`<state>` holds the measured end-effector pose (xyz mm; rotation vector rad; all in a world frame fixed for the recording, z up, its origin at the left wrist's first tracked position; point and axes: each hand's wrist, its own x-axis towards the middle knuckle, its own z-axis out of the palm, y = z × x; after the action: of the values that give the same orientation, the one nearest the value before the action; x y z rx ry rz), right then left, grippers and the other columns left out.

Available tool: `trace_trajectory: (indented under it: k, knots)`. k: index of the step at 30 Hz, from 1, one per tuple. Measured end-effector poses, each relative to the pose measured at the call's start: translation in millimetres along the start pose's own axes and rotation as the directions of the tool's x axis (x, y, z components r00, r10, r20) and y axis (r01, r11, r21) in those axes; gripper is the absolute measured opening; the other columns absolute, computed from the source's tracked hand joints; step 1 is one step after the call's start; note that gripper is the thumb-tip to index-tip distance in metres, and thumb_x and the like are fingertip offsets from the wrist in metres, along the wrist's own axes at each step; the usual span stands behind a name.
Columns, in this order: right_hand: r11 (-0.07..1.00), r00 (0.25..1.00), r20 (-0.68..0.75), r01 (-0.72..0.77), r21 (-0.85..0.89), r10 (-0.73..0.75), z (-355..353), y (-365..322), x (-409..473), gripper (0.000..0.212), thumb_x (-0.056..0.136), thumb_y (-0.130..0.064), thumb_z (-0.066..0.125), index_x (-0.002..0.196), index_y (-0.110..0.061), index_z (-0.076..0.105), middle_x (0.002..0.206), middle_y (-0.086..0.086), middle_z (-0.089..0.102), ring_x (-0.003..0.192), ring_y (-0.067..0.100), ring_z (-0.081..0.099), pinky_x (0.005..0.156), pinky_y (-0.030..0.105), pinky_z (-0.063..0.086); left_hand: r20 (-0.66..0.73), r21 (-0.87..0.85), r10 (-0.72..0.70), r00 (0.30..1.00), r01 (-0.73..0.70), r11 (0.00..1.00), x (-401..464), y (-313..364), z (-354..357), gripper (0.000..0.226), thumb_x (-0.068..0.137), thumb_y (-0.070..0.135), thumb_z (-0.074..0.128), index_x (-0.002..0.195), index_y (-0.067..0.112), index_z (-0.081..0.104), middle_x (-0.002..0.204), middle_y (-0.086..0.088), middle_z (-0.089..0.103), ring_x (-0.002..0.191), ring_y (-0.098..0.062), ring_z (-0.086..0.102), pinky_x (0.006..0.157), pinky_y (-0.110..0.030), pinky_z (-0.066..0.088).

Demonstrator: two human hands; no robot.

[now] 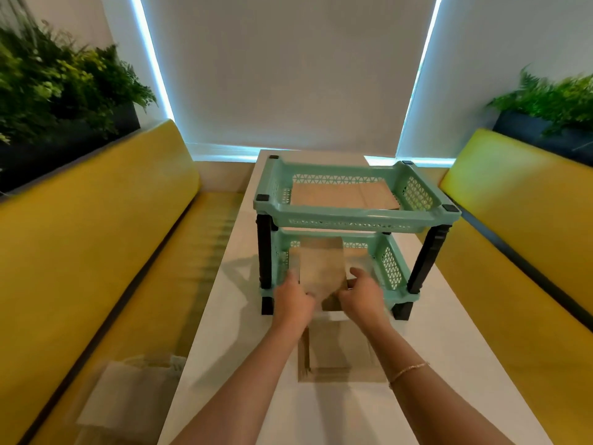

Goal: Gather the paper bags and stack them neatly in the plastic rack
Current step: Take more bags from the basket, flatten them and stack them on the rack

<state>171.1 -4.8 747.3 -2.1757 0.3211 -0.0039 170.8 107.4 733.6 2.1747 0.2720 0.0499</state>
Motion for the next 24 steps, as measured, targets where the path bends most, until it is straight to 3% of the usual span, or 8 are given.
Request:
trace_trajectory:
  k: [3, 6, 8, 11, 15, 19, 24]
  knots:
    - [1.000, 0.998, 0.062, -0.016, 0.001, 0.016, 8.9, -16.2, 31.5, 0.047, 0.080, 0.000, 0.065, 0.124, -0.006, 0.050, 0.112, 0.011, 0.065, 0.100, 0.022, 0.061, 0.075, 0.021, 0.047, -0.015, -0.027, -0.068, 0.998, 0.068, 0.997, 32.0, 9.2, -1.8, 0.044, 0.090, 0.006, 0.056, 0.130, 0.011, 0.039, 0.114, -0.006, 0.058, 0.101, -0.019, 0.057, 0.073, -0.020, 0.043]
    - [0.991, 0.996, 0.090, 0.025, -0.132, -0.014, 17.6, -21.2, 54.8, 0.036, 0.083, -0.006, 0.063, 0.118, -0.008, 0.053, 0.106, 0.005, 0.064, 0.092, 0.016, 0.057, 0.063, 0.010, 0.040, -0.038, -0.005, -0.109, 0.993, 0.109, 0.994, 62.0, 8.2, 4.2, 0.041, 0.089, 0.004, 0.054, 0.127, 0.009, 0.040, 0.117, -0.011, 0.059, 0.107, -0.025, 0.058, 0.083, -0.028, 0.047]
    - [0.986, 0.993, 0.119, 0.025, -0.166, -0.005, 25.3, -19.1, 69.0, 0.036, 0.088, -0.009, 0.055, 0.123, -0.007, 0.049, 0.107, 0.005, 0.060, 0.095, 0.019, 0.056, 0.065, 0.007, 0.038, -0.045, 0.012, -0.110, 0.993, 0.110, 0.994, 77.5, 2.1, 12.9, 0.036, 0.090, 0.002, 0.050, 0.124, 0.010, 0.039, 0.117, -0.012, 0.059, 0.105, -0.025, 0.058, 0.081, -0.030, 0.047]
    - [0.974, 0.992, 0.121, -0.008, -0.228, 0.036, 33.4, -17.9, 80.2, 0.035, 0.091, -0.013, 0.051, 0.125, -0.009, 0.047, 0.119, 0.010, 0.058, 0.109, 0.022, 0.055, 0.076, 0.019, 0.035, -0.054, -0.008, -0.112, 0.992, 0.112, 0.994, 88.4, -4.0, 23.2, 0.033, 0.090, 0.001, 0.048, 0.121, 0.010, 0.041, 0.111, -0.008, 0.057, 0.102, -0.023, 0.057, 0.079, -0.028, 0.044]
    - [0.958, 0.990, 0.130, -0.022, -0.287, 0.062, 41.3, -13.8, 91.5, 0.029, 0.092, -0.016, 0.052, 0.119, -0.009, 0.052, 0.118, 0.010, 0.059, 0.110, 0.022, 0.055, 0.076, 0.021, 0.034, -0.056, -0.042, -0.198, 0.979, 0.196, 0.980, 98.0, -4.5, 35.1, 0.019, 0.095, 0.010, 0.046, 0.113, 0.015, 0.044, 0.095, 0.000, 0.052, 0.089, -0.020, 0.053, 0.072, -0.027, 0.038]
    - [0.944, 0.983, 0.162, -0.030, -0.330, 0.088, 45.4, -10.8, 99.0, 0.021, 0.091, -0.015, 0.054, 0.111, -0.007, 0.057, 0.108, 0.008, 0.060, 0.106, 0.022, 0.056, 0.078, 0.022, 0.038, -0.020, 0.124, -0.237, 0.971, 0.237, 0.964, 100.8, -6.6, 40.9, 0.023, 0.094, 0.014, 0.051, 0.117, 0.011, 0.046, 0.112, -0.010, 0.058, 0.101, -0.025, 0.058, 0.070, -0.029, 0.042]
    - [0.939, 0.979, 0.189, -0.008, -0.343, 0.078, 50.7, -7.5, 101.9, 0.017, 0.090, -0.014, 0.055, 0.104, -0.007, 0.060, 0.108, 0.010, 0.063, 0.094, 0.021, 0.058, 0.074, 0.022, 0.038, 0.029, 0.312, -0.200, 0.979, 0.182, 0.933, 101.0, -6.8, 37.4, 0.022, 0.094, 0.010, 0.050, 0.116, 0.007, 0.052, 0.114, -0.012, 0.057, 0.099, -0.022, 0.057, 0.071, -0.025, 0.041]
